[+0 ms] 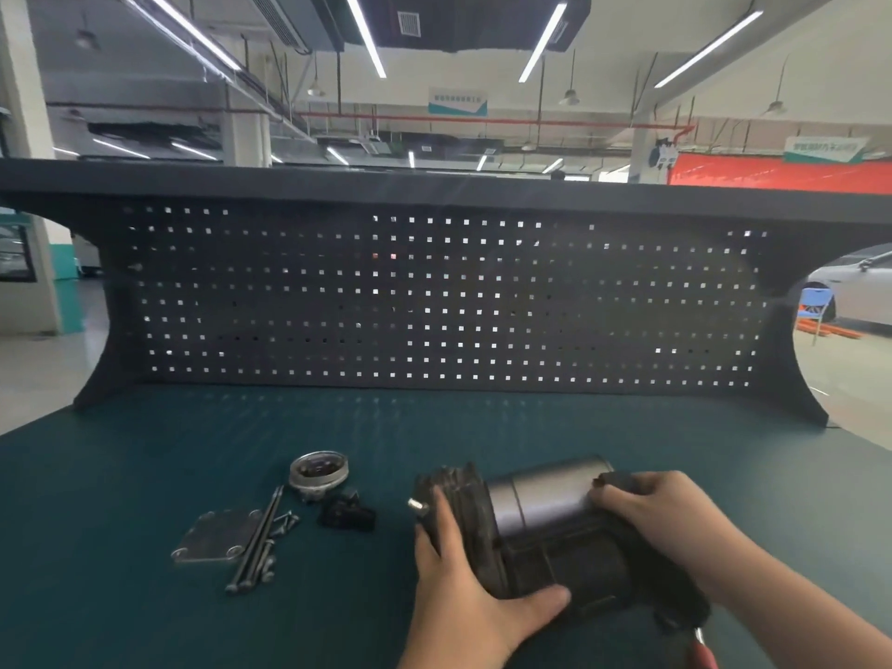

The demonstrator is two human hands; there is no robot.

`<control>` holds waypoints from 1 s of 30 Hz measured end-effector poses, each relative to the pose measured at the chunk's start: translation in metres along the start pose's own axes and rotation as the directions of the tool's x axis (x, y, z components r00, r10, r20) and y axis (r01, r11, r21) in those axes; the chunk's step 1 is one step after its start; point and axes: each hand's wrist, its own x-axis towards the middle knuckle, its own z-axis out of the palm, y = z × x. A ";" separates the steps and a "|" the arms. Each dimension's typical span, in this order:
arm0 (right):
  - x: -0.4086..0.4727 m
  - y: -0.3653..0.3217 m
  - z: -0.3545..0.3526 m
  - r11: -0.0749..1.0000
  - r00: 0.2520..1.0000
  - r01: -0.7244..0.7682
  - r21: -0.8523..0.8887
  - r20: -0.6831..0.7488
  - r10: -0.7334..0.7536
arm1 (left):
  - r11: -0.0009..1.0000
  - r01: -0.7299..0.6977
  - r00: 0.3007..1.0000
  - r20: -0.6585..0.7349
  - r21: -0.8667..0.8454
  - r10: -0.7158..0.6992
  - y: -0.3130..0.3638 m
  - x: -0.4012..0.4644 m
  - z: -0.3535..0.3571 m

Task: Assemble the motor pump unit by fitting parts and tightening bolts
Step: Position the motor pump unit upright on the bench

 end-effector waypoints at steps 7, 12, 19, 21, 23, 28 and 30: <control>-0.003 -0.061 -0.045 0.868 0.961 0.261 -0.422 0.033 -0.274 | 0.958 0.097 0.989 0.078 0.270 -0.123 0.024 -0.034 0.027; -0.020 -0.094 -0.030 0.796 0.926 0.368 -0.481 0.115 -0.358 | 0.802 0.127 0.960 0.132 0.583 -0.248 0.030 -0.032 -0.002; -0.047 -0.128 -0.017 0.636 0.888 0.451 -0.626 0.247 -0.387 | 0.972 -0.210 0.972 -0.089 0.109 0.220 0.014 0.009 -0.039; -0.052 -0.133 -0.011 0.578 0.863 0.491 -0.652 0.274 -0.424 | 0.969 -0.245 0.970 0.001 -0.040 0.245 0.008 0.013 -0.038; -0.057 -0.136 -0.004 0.468 0.807 0.557 -0.686 0.315 -0.499 | 0.955 -0.257 0.964 0.025 -0.151 0.264 0.005 0.016 -0.039; -0.064 -0.139 0.010 0.313 0.690 0.668 -0.675 0.405 -0.600 | 0.946 -0.316 0.948 -0.065 -0.069 0.312 -0.002 0.025 -0.045; -0.064 -0.136 0.008 0.292 0.649 0.703 -0.649 0.416 -0.637 | 0.944 -0.317 0.948 -0.073 -0.094 0.311 -0.003 0.025 -0.048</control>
